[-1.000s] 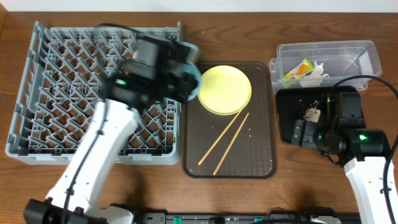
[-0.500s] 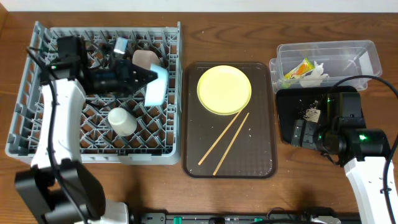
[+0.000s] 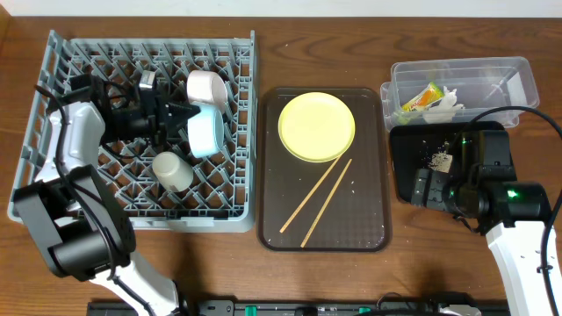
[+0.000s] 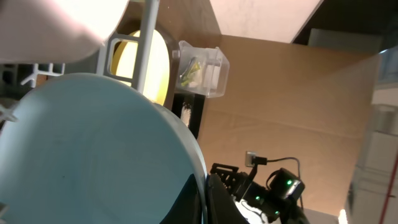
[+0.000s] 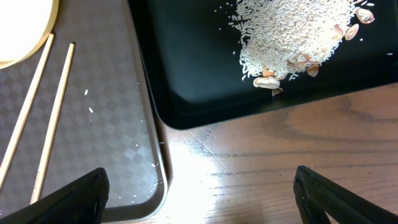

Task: Sort waste into correct bins and load items into the dishwasher rack
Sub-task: 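Carry the light-blue bowl into the dish rack and release it, then reach the left gripper to the tray and grasp one wooden chopstick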

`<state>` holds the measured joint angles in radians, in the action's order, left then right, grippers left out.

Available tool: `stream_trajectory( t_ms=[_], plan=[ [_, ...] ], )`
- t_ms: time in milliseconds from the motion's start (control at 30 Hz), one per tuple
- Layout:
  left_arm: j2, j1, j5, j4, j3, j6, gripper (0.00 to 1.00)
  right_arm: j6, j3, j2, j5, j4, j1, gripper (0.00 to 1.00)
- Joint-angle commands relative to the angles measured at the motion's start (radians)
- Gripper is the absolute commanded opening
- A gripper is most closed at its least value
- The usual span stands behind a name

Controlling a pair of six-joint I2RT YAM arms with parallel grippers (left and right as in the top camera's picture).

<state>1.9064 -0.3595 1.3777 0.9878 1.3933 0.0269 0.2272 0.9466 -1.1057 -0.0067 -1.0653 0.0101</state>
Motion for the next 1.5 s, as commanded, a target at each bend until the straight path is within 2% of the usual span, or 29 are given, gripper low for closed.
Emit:
stream_trajectory(
  t_ms=[0,100,200,233,267,333,367,400,500,833,1000,1200,1467],
  plan=[
    [0.042,-0.011,-0.002,0.002,0.003,-0.004,0.06,0.011,0.003,0.002,0.010,0.000,-0.009,0.93],
    [0.060,-0.011,-0.011,0.002,0.003,-0.003,0.06,0.011,0.003,0.002,0.010,0.000,-0.009,0.93],
    [0.063,-0.016,-0.110,0.002,0.003,-0.003,0.07,0.011,0.003,0.002,0.010,-0.001,-0.009,0.93],
    [0.063,-0.018,-0.159,0.002,0.003,-0.003,0.11,0.011,0.003,0.002,0.010,-0.001,-0.009,0.93],
    [0.063,-0.021,-0.207,0.002,0.003,-0.003,0.17,0.011,0.003,0.002,0.010,-0.001,-0.009,0.93],
    [0.063,-0.029,-0.275,0.002,0.003,-0.003,0.49,0.011,0.003,0.002,0.010,-0.001,-0.009,0.93],
    [0.063,-0.035,-0.291,0.002,0.003,-0.003,0.58,0.011,0.003,0.002,0.010,-0.001,-0.009,0.93],
    [0.062,-0.042,-0.295,0.002,0.003,-0.003,0.63,0.011,0.003,0.002,0.010,-0.001,-0.009,0.93],
    [0.058,-0.064,-0.294,0.000,0.005,-0.003,0.70,0.011,0.003,0.002,0.010,-0.001,-0.009,0.93],
    [-0.102,-0.075,-0.299,-0.080,0.008,-0.006,0.82,0.011,0.003,0.002,0.010,-0.001,-0.009,0.94],
    [-0.267,-0.028,-0.462,-0.113,0.008,-0.006,0.86,0.011,0.003,0.002,0.010,0.000,-0.009,0.95],
    [-0.422,0.148,-0.720,-0.119,0.008,-0.006,0.91,0.011,0.003,0.002,0.010,0.002,-0.009,0.95],
    [-0.430,0.510,-1.014,-0.104,0.004,-0.006,0.92,0.011,0.003,0.002,0.010,0.002,-0.009,0.95]
  ],
)
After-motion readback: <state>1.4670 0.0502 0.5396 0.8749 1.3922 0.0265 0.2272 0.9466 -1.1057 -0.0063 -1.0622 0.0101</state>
